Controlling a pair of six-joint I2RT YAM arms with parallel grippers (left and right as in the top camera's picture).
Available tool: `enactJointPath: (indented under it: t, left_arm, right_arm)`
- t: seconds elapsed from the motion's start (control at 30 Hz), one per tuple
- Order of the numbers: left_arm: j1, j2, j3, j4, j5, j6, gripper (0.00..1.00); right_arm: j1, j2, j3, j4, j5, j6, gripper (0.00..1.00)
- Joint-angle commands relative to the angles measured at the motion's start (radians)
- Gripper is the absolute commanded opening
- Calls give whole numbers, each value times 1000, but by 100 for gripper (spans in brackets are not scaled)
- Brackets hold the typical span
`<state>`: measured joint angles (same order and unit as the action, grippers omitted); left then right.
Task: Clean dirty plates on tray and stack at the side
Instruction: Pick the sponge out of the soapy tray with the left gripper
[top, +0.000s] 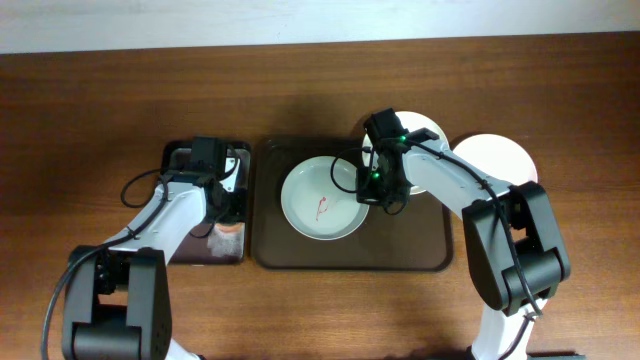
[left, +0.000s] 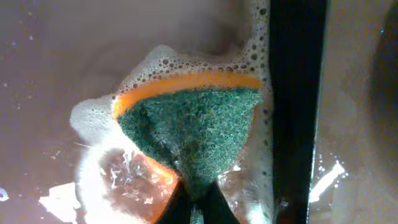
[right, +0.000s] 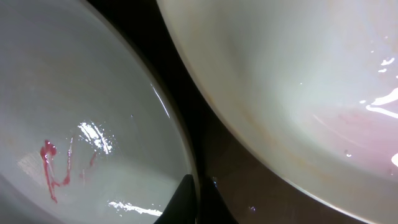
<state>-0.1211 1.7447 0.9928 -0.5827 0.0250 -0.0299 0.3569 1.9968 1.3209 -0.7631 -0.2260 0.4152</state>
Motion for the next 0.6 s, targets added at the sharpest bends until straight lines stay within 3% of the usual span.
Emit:
enactJointPath:
  t: [0.0, 0.37, 0.57]
  left_arm:
    - [-2, -2, 29, -8, 6, 0, 0]
    - [94, -283, 48, 26, 42, -3, 0]
    - [94, -402, 48, 70, 43, -66, 0]
  right_arm:
    - [4, -10, -5, -8, 9, 0, 4]
    - [4, -10, -5, -11, 9, 0, 4]
    - [4, -10, -5, -11, 9, 0, 4]
